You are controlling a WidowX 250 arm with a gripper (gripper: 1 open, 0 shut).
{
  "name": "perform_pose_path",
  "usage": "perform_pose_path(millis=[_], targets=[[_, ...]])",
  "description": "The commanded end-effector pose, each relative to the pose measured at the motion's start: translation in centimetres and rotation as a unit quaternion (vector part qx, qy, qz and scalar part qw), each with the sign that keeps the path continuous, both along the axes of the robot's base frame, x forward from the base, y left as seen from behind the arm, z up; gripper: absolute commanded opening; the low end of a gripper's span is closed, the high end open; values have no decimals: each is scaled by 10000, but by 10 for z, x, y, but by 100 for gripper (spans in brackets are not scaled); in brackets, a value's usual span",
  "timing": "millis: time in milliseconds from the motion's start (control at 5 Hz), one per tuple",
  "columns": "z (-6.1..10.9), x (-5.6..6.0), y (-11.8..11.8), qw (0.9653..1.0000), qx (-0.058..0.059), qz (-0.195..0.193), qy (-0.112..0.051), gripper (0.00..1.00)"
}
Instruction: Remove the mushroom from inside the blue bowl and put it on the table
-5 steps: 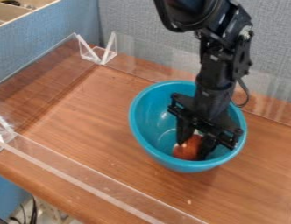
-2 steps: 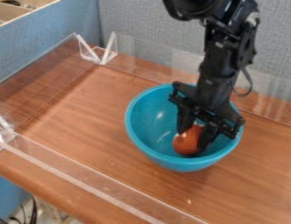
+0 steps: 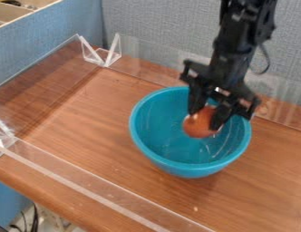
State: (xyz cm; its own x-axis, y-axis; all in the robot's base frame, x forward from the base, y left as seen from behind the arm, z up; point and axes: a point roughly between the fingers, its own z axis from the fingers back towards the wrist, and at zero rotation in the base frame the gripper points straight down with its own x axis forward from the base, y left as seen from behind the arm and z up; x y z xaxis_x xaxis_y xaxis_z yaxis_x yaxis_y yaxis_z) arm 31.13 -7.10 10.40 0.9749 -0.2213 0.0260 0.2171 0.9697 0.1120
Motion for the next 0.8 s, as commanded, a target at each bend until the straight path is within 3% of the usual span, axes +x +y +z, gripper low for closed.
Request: perform_pose_path(millis=[0, 600], targets=[[33, 10, -6, 9984, -54, -137, -552, 0], [38, 5, -10, 9968, -94, -313, -734, 0]])
